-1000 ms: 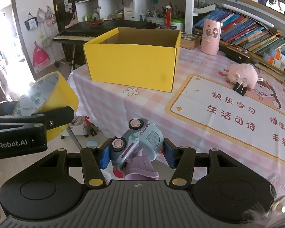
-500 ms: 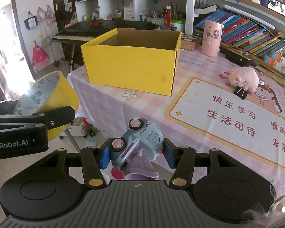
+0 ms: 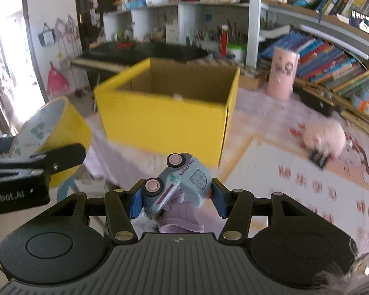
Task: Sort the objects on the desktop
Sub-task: 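Lower the grey toy car with the right tool while the left tool lowers the tape roll into the box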
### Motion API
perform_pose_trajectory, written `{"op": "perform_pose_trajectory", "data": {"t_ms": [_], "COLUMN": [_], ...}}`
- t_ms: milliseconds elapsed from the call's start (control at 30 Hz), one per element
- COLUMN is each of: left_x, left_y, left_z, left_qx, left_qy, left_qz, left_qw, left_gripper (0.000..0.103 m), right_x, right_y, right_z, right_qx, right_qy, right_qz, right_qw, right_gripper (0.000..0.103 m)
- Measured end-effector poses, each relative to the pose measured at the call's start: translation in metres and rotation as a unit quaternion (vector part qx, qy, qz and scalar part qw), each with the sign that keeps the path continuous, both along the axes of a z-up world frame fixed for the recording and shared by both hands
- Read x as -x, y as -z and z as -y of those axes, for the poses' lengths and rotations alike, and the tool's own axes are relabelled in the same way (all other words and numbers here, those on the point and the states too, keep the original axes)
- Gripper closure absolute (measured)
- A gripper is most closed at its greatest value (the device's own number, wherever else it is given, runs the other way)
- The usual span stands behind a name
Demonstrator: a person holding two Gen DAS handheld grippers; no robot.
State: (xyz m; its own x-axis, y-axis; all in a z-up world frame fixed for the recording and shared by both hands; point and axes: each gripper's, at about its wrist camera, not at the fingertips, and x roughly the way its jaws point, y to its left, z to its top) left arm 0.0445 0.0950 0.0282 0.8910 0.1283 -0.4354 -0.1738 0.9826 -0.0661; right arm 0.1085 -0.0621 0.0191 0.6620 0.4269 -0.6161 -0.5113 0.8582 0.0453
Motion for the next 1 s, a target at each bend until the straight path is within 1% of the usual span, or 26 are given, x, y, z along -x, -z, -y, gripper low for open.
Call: {"op": "perform_pose_trajectory", "data": {"t_ms": [300,567,733,833,1000], "left_x": [-0.054,-0.097,-0.123,-0.137,-0.163], "left_y": [-0.025,-0.038,-0.033,-0.028,-0.015], "left_z": [-0.007,0.001,0.004,0.006,0.005], "left_qx": [-0.015,-0.043,-0.056,-0.063,-0.071], "left_qy": [-0.043,-0.064,-0.072,-0.071,-0.075], "left_qz": [0.041,0.059,0.042,0.032,0.002], "left_qw": [0.9981,0.9953,0.9950,0.9950,0.9946], "left_gripper": [0.016,0.016,0.016,0.016,0.016], "right_x": [-0.078,-0.146,-0.182,-0.198,-0.219], "right_y": [-0.045,-0.064,-0.065,-0.062,-0.055], "right_z": [-0.006,-0.015,-0.025,-0.031,-0.040], "right_qx": [-0.046,-0.058,-0.056,-0.048,-0.038], "right_qy": [-0.024,-0.046,-0.063,-0.074,-0.086], "right_qz": [0.052,0.081,0.080,0.075,0.072], "right_qw": [0.997,0.994,0.993,0.993,0.993], "right_gripper": [0.051,0.051,0.051,0.051,0.051]}}
